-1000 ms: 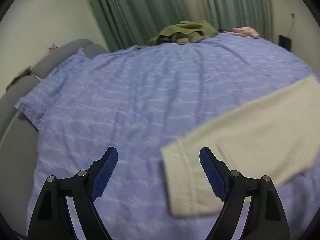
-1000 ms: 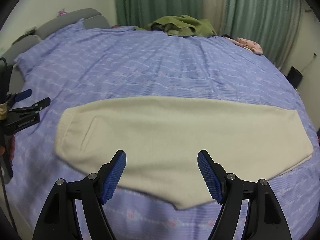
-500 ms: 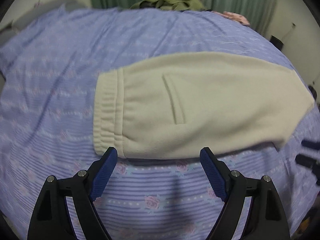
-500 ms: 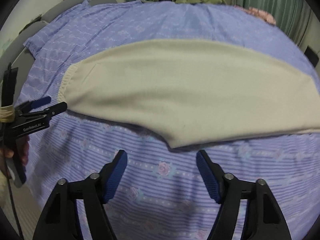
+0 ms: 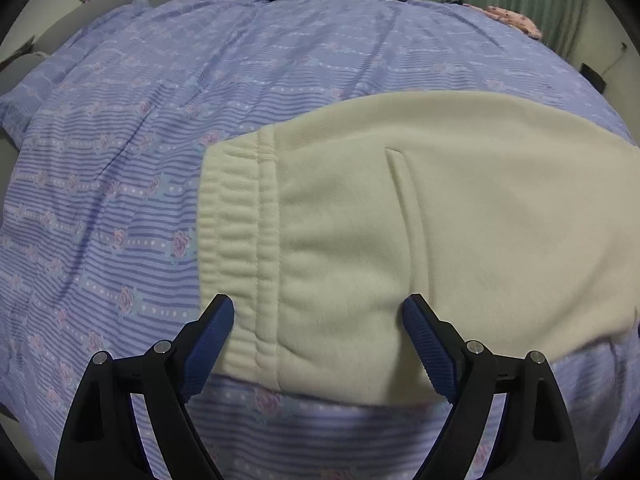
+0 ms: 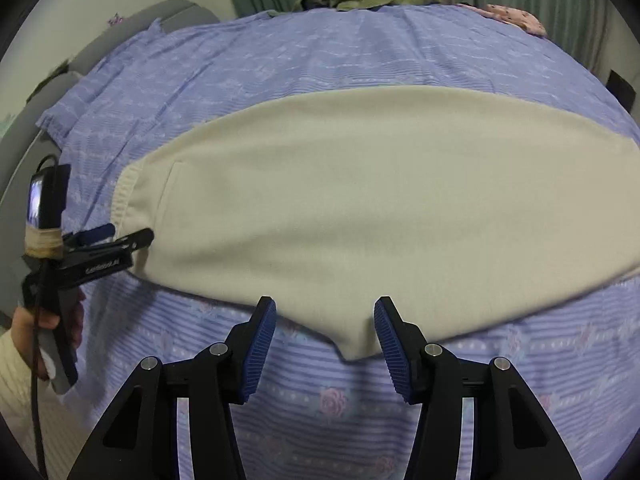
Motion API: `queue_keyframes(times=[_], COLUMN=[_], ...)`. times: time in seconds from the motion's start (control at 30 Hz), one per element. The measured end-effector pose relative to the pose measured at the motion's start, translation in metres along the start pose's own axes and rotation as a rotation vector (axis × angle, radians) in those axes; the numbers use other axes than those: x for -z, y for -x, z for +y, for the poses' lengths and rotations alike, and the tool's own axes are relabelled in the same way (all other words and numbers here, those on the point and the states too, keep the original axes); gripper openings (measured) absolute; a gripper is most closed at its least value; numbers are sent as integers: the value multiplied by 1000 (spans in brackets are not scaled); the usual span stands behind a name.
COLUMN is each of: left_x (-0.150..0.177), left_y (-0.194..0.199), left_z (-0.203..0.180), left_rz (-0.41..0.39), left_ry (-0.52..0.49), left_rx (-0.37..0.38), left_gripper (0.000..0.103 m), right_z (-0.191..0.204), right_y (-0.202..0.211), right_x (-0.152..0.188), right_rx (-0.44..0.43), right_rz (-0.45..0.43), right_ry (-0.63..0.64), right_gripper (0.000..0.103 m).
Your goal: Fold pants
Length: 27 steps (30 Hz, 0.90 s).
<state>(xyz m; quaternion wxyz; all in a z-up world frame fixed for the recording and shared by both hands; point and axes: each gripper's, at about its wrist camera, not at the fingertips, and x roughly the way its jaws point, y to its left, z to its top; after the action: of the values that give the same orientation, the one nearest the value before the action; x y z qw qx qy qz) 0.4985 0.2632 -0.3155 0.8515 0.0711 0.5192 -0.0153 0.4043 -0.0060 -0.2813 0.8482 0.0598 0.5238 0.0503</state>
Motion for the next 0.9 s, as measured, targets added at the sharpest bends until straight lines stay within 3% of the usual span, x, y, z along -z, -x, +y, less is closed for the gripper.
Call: queue_keyframes(times=[0.17, 0.4, 0.63, 0.8, 0.9], left_x=[-7, -9, -12, -12, -11], left_y=[-5, -8, -10, -11, -11], left_z=[-10, -3, -3, -3, -4], left_rz=[-12, 8, 5, 11, 11], left_ry=[-60, -28, -27, -21, -33], left_rx=[-67, -41, -45, -47, -50], left_gripper=[88, 89, 91, 92, 92], right_z=[-3, -20, -5, -10, -10], right_y=[-4, -31, 1, -27, -35], right_x=[18, 26, 2, 3, 12], right_rx=[12, -19, 8, -8, -10], right_rz=[54, 109, -60, 34, 74], right_ry=[-50, -144, -45, -52, -38], right_gripper=[54, 54, 54, 51, 41])
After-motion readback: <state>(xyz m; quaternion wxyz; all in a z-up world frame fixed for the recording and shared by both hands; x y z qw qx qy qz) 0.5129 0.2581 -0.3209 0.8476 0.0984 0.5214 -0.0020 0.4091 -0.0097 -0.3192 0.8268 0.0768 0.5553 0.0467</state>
